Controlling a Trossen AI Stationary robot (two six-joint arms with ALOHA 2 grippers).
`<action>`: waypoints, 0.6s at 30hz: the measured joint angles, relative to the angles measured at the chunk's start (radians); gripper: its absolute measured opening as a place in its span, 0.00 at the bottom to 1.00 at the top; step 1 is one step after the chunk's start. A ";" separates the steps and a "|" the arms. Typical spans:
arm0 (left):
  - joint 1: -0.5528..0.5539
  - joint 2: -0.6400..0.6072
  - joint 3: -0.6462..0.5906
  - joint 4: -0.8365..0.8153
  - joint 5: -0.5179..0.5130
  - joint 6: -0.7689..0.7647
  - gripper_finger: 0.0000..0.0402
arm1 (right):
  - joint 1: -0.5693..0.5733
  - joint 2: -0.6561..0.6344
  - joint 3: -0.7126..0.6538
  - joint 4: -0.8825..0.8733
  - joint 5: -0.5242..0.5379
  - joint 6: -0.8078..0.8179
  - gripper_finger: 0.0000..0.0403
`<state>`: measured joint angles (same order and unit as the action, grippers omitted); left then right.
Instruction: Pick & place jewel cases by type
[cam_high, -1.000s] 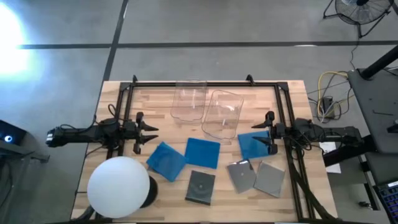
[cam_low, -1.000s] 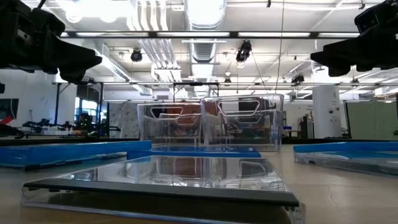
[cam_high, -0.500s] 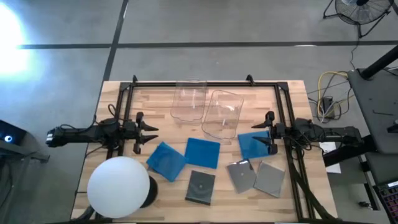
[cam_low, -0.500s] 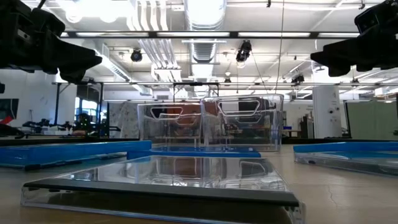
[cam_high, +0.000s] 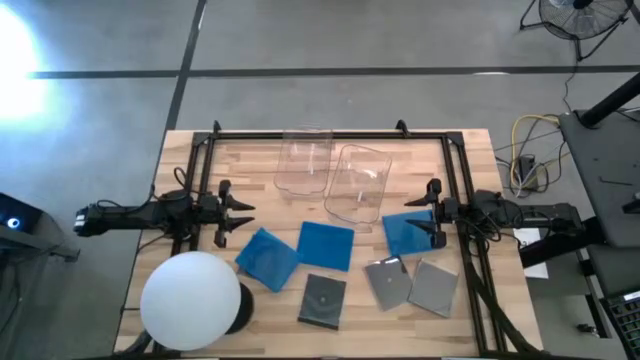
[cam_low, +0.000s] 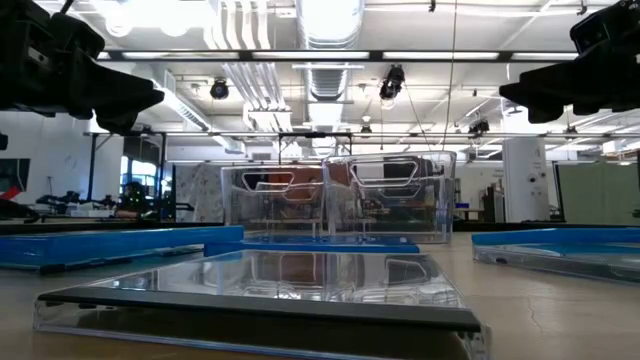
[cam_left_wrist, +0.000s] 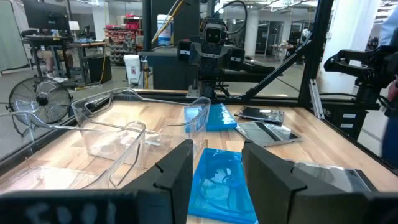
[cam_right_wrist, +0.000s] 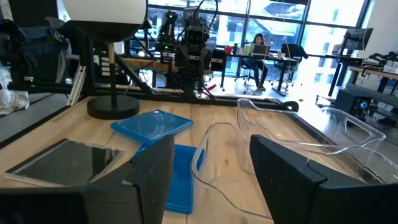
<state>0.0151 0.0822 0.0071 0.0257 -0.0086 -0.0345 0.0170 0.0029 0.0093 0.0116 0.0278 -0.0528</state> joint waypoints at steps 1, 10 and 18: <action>0.000 0.000 0.000 0.000 0.000 0.000 0.30 | 0.000 0.000 0.000 0.000 0.000 0.000 0.52; 0.000 0.000 0.000 0.000 0.000 0.000 0.30 | 0.000 0.000 0.000 0.004 0.001 0.030 0.52; 0.000 0.000 0.000 0.000 0.000 0.000 0.30 | 0.000 0.001 0.000 0.025 0.028 0.563 0.52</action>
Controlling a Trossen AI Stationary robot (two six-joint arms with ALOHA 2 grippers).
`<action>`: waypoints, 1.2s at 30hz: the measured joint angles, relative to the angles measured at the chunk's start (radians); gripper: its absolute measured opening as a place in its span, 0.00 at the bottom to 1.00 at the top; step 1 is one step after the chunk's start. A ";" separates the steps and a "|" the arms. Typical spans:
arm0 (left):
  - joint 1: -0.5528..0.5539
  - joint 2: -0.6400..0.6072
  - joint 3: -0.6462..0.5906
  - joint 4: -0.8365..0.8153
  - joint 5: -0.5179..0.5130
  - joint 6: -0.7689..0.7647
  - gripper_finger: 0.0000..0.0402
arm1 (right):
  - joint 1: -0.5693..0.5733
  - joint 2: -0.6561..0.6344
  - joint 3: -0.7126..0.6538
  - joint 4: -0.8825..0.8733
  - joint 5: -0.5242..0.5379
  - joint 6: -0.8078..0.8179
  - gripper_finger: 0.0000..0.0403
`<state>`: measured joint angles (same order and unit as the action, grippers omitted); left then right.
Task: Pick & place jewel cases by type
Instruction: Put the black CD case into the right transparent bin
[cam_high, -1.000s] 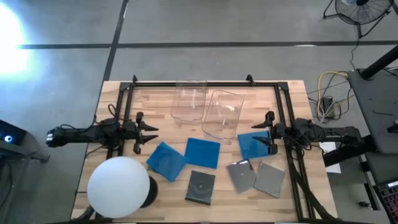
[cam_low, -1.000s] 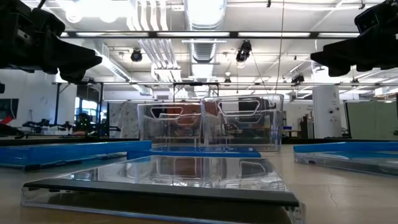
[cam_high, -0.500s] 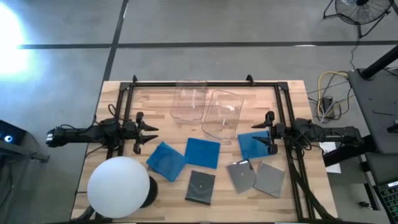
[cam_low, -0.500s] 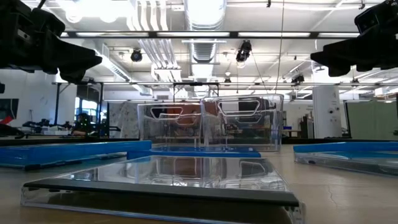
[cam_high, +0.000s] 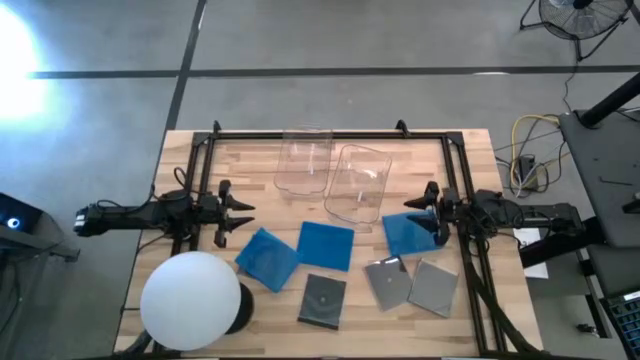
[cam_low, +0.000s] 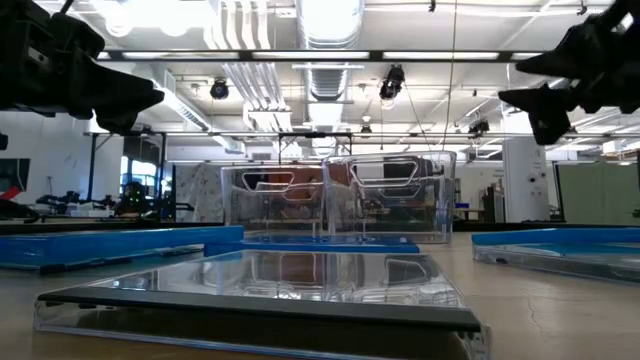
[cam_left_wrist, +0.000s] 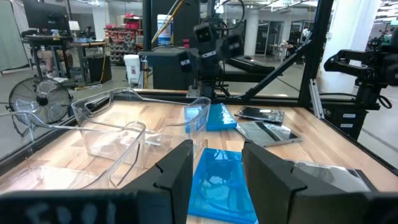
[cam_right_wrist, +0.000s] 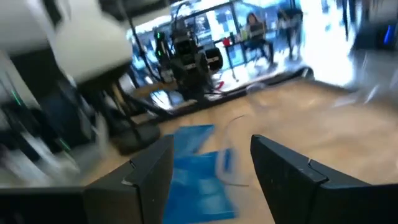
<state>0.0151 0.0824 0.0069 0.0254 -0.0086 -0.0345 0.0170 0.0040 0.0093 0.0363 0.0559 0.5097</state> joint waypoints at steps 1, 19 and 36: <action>0.000 0.000 0.000 0.000 0.000 0.000 0.30 | 0.000 0.000 0.000 0.001 -0.002 0.133 0.52; 0.002 -0.001 0.022 0.368 -0.154 -1.041 0.30 | 0.000 0.252 0.000 0.545 0.455 0.489 0.52; 0.005 0.010 0.025 0.509 -0.658 -1.077 0.30 | 0.000 0.470 0.000 0.775 0.433 0.654 0.52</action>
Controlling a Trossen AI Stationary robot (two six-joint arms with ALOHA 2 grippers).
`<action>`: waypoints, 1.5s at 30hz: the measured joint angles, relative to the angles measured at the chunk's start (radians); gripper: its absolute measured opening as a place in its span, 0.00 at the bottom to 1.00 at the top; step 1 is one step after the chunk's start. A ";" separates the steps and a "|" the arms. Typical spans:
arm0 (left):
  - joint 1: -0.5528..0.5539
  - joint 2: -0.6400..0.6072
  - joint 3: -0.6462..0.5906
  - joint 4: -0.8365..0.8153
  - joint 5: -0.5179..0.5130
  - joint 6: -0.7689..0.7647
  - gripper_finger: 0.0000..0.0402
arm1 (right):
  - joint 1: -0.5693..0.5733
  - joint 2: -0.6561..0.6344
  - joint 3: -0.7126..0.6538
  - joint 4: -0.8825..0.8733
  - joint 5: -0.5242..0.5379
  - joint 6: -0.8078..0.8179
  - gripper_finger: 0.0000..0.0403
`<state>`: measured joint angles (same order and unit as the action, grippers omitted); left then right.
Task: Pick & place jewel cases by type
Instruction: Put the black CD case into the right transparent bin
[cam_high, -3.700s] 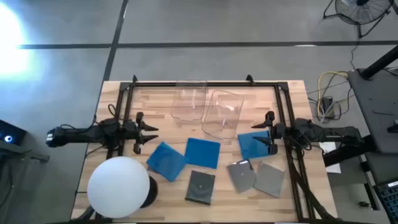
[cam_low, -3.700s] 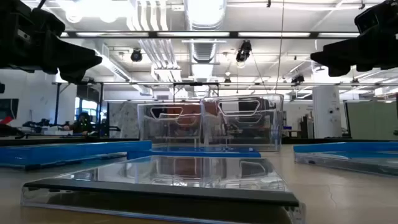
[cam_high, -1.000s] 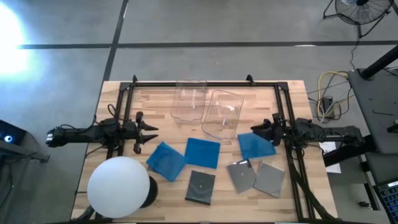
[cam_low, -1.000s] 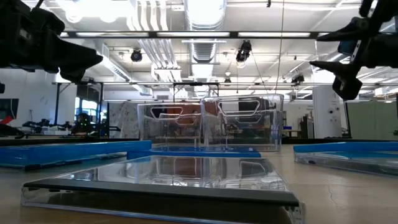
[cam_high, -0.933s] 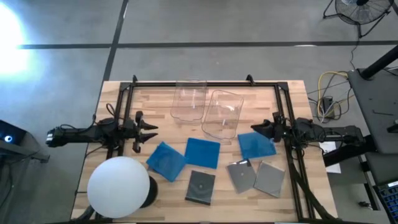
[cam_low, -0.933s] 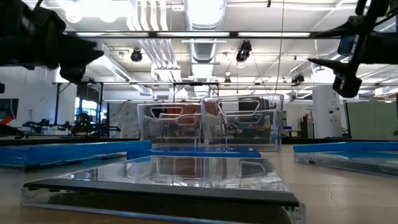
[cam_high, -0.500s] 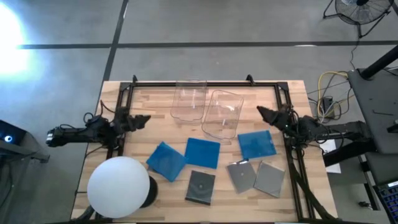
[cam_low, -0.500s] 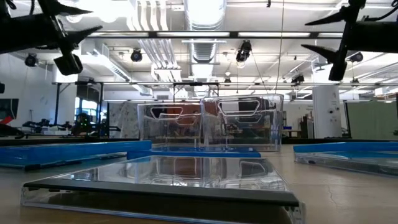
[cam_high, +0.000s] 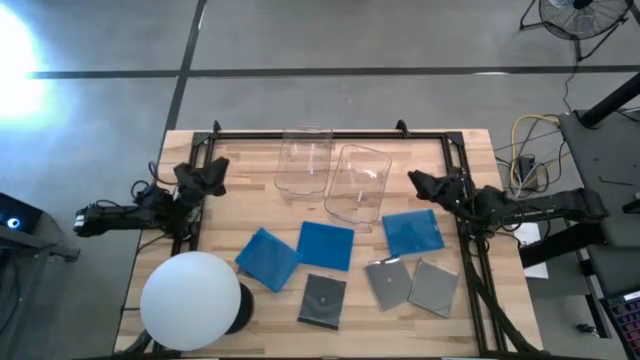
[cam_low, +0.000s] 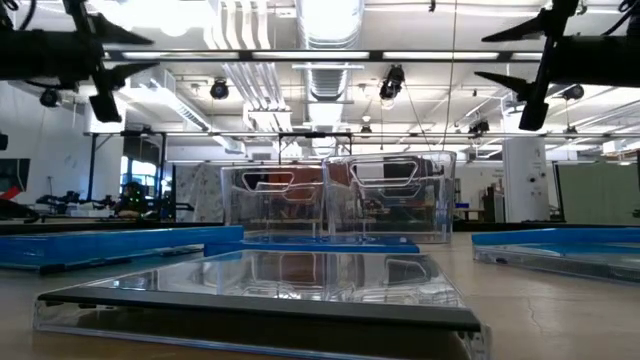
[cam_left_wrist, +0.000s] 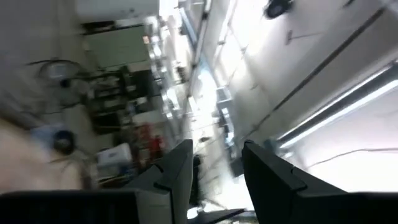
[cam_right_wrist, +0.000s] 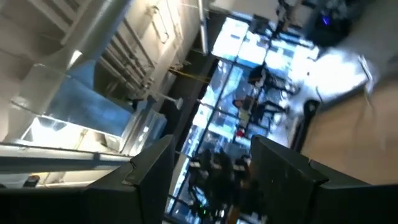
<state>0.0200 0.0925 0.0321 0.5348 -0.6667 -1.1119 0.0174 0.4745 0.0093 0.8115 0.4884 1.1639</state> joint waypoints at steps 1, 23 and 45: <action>0.000 0.007 0.003 0.029 0.025 0.006 0.30 | 0.000 0.016 0.000 0.000 -0.034 0.024 0.52; 0.003 0.823 0.617 -0.676 0.685 0.308 0.29 | 0.159 0.292 0.000 -0.385 -0.478 0.663 0.52; -0.084 1.257 0.706 -0.755 1.020 0.702 0.29 | 0.303 0.851 0.484 -0.818 -0.539 0.632 0.52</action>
<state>-0.0643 1.3495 0.7379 -0.2205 0.3538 -0.4095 0.3206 1.3257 0.4931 -0.0065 -0.0504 1.7959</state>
